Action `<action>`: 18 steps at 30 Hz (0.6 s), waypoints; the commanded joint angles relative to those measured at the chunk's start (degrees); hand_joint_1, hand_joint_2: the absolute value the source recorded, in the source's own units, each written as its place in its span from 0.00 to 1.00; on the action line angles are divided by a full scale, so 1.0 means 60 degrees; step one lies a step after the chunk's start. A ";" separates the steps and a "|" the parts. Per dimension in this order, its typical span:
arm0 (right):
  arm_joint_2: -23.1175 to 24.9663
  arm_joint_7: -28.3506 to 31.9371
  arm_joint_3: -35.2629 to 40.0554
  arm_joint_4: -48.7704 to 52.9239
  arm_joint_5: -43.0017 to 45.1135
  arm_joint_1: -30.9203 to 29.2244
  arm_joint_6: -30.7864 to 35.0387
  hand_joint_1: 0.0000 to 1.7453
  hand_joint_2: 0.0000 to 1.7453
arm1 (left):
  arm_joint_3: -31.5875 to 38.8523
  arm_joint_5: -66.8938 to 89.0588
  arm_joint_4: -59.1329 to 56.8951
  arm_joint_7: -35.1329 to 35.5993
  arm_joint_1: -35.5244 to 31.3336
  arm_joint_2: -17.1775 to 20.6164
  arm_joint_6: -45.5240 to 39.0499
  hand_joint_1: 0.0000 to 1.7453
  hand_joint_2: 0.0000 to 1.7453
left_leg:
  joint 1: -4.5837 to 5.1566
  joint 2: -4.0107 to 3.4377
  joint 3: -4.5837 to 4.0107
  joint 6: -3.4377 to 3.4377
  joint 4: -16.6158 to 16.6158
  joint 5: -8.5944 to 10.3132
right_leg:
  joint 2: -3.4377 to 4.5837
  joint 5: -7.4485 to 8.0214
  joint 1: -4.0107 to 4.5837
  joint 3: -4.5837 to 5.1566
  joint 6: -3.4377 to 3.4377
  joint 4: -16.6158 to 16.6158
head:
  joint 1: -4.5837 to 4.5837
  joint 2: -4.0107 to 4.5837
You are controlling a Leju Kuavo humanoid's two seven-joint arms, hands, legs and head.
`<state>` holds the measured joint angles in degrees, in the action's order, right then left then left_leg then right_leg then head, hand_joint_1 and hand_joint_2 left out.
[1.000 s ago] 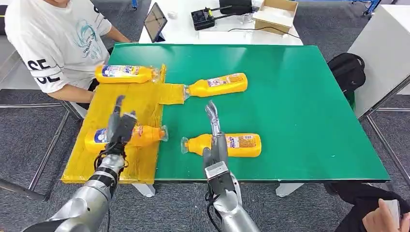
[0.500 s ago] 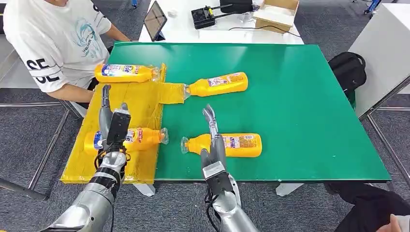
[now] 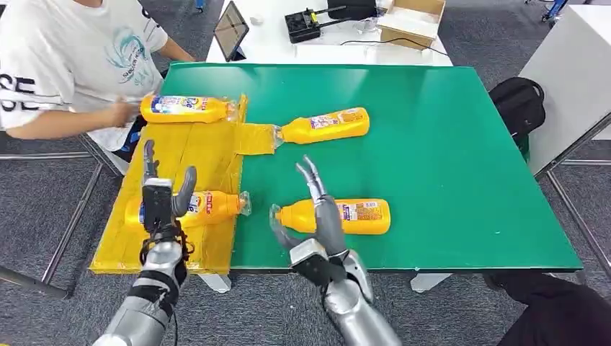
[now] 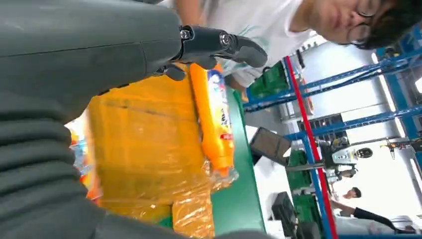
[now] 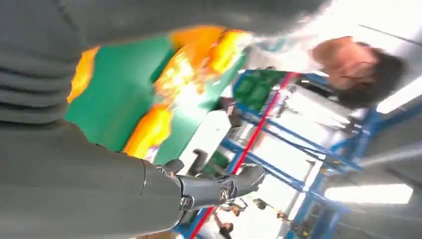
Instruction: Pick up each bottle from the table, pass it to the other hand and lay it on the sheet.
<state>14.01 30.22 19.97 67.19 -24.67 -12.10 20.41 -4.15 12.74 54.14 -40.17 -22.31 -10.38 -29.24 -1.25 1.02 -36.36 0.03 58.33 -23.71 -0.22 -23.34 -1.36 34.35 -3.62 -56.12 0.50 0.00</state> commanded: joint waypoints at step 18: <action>-0.2682 -0.2337 -0.1325 -0.2687 -0.3193 -0.2312 -0.1860 0.00 1.00 | -0.0149 0.0212 0.1513 0.0029 0.1757 -0.0234 -0.0166 0.00 1.00 | 0.0001 -0.0025 0.0042 -0.0017 0.0000 -0.0018 | 0.0013 -0.0008 0.0008 -0.0037 0.0028 0.0006 | -0.0007 0.0000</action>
<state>-0.59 18.53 12.17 59.32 -41.66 -22.06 12.37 -4.09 13.05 65.07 -40.17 -10.96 -11.74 -30.12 -1.26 1.03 -36.39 0.02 58.36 -23.72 -0.22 -23.34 -1.35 34.38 -3.63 -56.12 0.46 0.00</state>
